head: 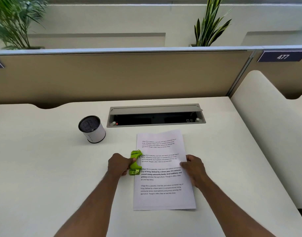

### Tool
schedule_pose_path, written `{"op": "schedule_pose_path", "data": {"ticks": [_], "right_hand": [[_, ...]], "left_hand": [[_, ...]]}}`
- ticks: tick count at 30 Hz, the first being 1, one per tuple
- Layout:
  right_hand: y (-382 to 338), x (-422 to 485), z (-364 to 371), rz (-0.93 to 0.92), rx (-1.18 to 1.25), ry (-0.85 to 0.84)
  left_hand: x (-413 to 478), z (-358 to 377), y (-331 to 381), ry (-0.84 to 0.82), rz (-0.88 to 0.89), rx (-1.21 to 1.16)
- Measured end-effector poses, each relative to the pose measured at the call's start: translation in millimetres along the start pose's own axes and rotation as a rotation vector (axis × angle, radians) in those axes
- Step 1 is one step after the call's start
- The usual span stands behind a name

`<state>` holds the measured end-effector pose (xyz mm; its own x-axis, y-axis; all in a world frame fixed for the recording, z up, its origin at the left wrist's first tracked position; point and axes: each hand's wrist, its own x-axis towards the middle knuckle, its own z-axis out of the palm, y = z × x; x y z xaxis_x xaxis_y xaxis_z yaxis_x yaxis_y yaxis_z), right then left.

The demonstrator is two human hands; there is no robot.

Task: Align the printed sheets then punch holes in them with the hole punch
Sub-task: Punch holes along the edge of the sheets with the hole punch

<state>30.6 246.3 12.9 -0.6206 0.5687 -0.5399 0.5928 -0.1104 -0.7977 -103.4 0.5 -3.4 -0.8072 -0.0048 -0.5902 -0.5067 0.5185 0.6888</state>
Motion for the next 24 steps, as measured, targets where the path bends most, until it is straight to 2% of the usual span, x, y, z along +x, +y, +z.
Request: {"op": "schedule_pose_path", "data": {"ticks": [7,16,20,24], "right_hand": [[2,2,-1,0.009,0.02,-0.008],[4,5,-1,-0.004,0.012,-0.015],[3,4,-3,0.016,0.054,-0.018],[3,1,-7,0.051,0.109,-0.014]], "left_hand": [[-3,0,7,-0.064,0.007,0.035],[-9,1,5,0.043,0.052,0.095],[-16,-4,11,-0.064,0.0,-0.005],[-22,-8,16,-0.128,-0.026,0.002]]}}
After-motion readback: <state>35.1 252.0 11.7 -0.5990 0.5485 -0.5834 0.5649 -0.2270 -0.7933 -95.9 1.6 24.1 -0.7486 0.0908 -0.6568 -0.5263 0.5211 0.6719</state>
